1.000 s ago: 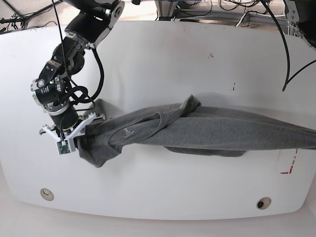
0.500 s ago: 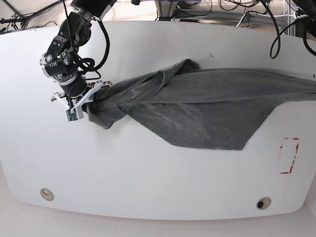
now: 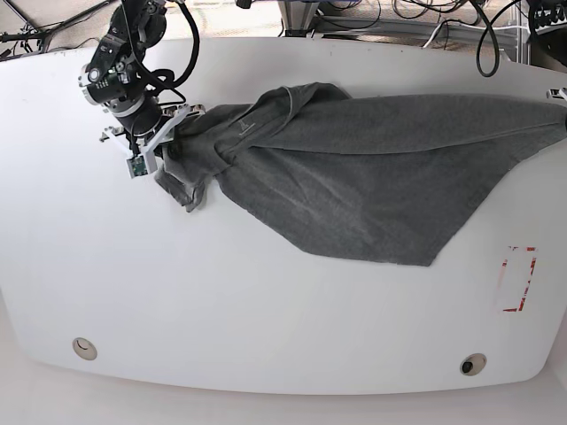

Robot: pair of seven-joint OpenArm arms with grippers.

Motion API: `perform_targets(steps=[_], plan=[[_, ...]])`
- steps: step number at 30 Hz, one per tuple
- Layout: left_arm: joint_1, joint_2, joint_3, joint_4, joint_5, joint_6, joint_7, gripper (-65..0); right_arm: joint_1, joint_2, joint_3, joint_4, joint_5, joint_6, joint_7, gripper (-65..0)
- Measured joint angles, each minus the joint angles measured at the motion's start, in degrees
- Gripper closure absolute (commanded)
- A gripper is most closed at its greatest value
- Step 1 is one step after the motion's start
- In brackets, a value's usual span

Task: Fold the T-shirt properly
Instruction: 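Pull the T-shirt toward the robot with the right gripper, draping it flat, then lower the right gripper and lay the held hem onto the table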

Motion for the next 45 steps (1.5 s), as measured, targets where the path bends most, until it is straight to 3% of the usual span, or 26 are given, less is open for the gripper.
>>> perform_targets(steps=[9,19,23,32,45], plan=[[0.9,-0.3,-0.1,0.0,3.2,0.0,-1.0,0.0,-3.5,0.2,0.1,-0.1,-0.4,0.0,2.3,-22.0],[1.0,-0.1,-0.1,0.0,10.2,0.0,-0.8,0.0,-7.5,1.8,0.0,-0.3,0.0,0.0,2.8,-48.0],[1.0,-0.1,-0.1,0.0,10.7,0.0,-0.8,0.0,-10.6,1.7,0.6,1.6,0.7,0.3,2.8,-49.6],[1.0,-0.1,-0.1,0.0,13.5,0.0,-0.8,0.0,-15.7,1.7,7.2,2.0,17.0,1.1,2.8,-49.5],[0.2,-0.3,0.0,0.0,13.6,0.0,-0.8,0.0,-14.2,2.6,6.5,2.1,29.5,0.9,0.7,-49.6]])
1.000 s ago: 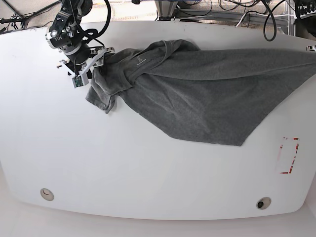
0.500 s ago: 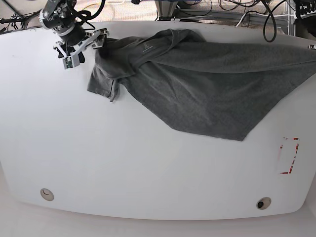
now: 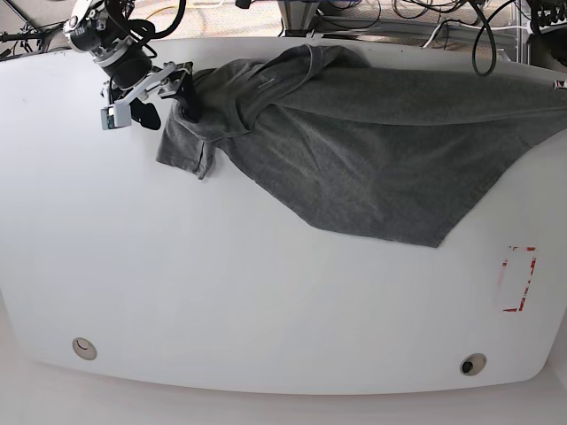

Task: Fold the T-shirt properly
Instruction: 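Lower the right gripper and lay the held hem onto the table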

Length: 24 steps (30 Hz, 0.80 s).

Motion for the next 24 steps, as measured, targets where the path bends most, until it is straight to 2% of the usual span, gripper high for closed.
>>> perform_targets(steps=[3,9,14,16,24], plan=[[-1.1,0.0,0.1,0.0,0.1,0.0,0.0,0.0,-0.1,0.2,0.1,-0.1,-0.2,0.0,-2.8,-49.6],[-1.6,-0.3,0.3,0.0,0.0,0.0,-0.1,0.0,0.0,0.0,0.2,-0.2,-0.8,0.0,-2.9,-49.6],[-1.6,-0.4,1.5,0.0,0.6,0.0,0.0,0.0,3.2,0.2,0.2,-0.5,-1.9,0.0,-2.9,-49.6],[-1.6,-0.5,2.6,0.0,0.6,0.0,0.0,0.0,5.0,0.2,0.2,-0.5,-4.1,0.0,-2.7,-49.6],[-1.7,-0.3,3.6,0.2,0.2,-0.1,0.0,0.0,15.3,0.2,0.3,-4.6,-19.7,0.0,-2.5,-49.6]])
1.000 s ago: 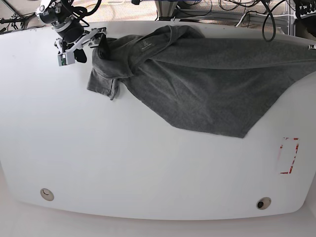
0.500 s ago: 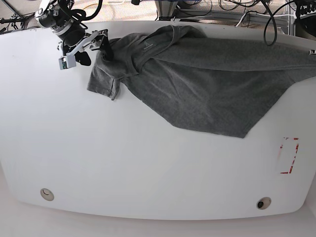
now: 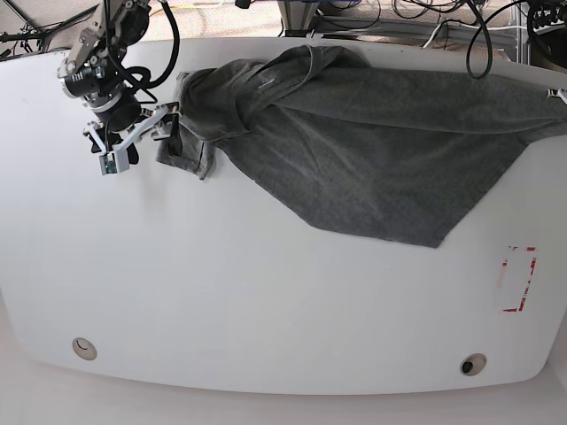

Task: Fold the T-shirt properly
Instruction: 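Lower the right gripper and lay the held hem onto the table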

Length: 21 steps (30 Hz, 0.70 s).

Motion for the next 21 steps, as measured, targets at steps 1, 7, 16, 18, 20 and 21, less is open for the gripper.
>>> perform_targets(steps=[1,7,16,18,20,21], plan=[[0.0,0.0,0.0,0.0,0.2,0.0,0.0,0.0,1.3,0.0,0.0,-1.6,-1.9,0.1,0.1,-49.6],[-0.1,0.0,0.0,0.0,0.1,0.0,0.0,0.0,5.4,0.0,-0.1,-8.0,-8.5,0.1,2.1,-49.6],[-0.1,0.0,-0.2,0.0,0.1,0.0,0.0,0.0,5.0,-1.6,-0.2,-13.7,-11.6,0.0,5.7,-49.6],[-0.1,0.0,-0.3,0.0,0.1,0.0,0.0,0.0,4.5,-1.9,-0.2,-14.9,-11.2,0.0,8.1,-49.6],[0.0,0.0,-0.3,0.0,0.1,0.0,0.0,0.0,4.2,-1.9,-0.3,-15.5,-11.0,0.1,9.3,-49.6],[0.0,0.0,-0.3,0.0,0.1,0.0,0.0,0.0,4.2,-1.8,-0.6,-15.6,-10.9,0.1,9.5,-49.6]])
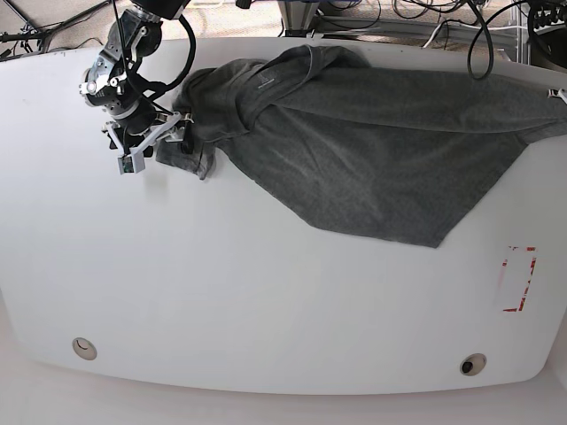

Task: Fold the T-shirt properly
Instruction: 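Lower the right gripper and lay the held hem onto the table, then move the left gripper down to the T-shirt's corner and grasp it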

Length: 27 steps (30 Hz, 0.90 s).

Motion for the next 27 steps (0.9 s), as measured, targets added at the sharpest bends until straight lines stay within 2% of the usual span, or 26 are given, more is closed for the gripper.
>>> perform_targets(steps=[6,9,12,15,17,18,21,23,26,27], plan=[[0.0,0.0,0.0,0.0,0.0,0.0,0.0,0.0,-0.5,0.7,-4.5,-1.4,0.0,0.0,2.4,-48.8],[0.0,0.0,0.0,0.0,0.0,0.0,0.0,0.0,-0.8,0.5,-6.0,-1.7,0.5,0.0,3.5,-43.4],[0.0,0.0,0.0,0.0,0.0,0.0,0.0,0.0,-0.8,0.3,-6.6,-2.8,1.1,0.0,4.5,-29.5],[0.0,0.0,0.0,0.0,0.0,0.0,0.0,0.0,-0.6,0.4,-6.8,-4.2,1.5,0.2,5.5,-11.3],[0.0,0.0,0.0,0.0,0.0,0.0,0.0,-3.1,-0.4,0.4,-6.6,-5.0,1.8,0.2,5.6,-2.2],[0.0,0.0,0.0,0.0,0.0,0.0,0.0,-6.5,-0.4,0.5,-6.6,-5.3,1.8,0.2,5.5,0.0],[0.0,0.0,0.0,0.0,0.0,0.0,0.0,-18.6,-0.3,0.8,-6.6,-5.8,2.2,0.2,5.6,0.0],[0.0,0.0,0.0,0.0,0.0,0.0,0.0,-34.9,-0.3,0.7,-6.6,-5.8,2.2,0.2,5.6,-0.3],[-0.6,0.0,0.1,0.0,0.0,0.0,0.1,-53.3,-0.3,0.7,-6.6,-5.7,2.2,0.2,5.6,0.0],[-1.2,0.0,0.1,0.0,0.1,0.0,0.2,-57.2,-0.3,0.7,-6.6,-5.7,2.2,0.2,5.6,0.0]])
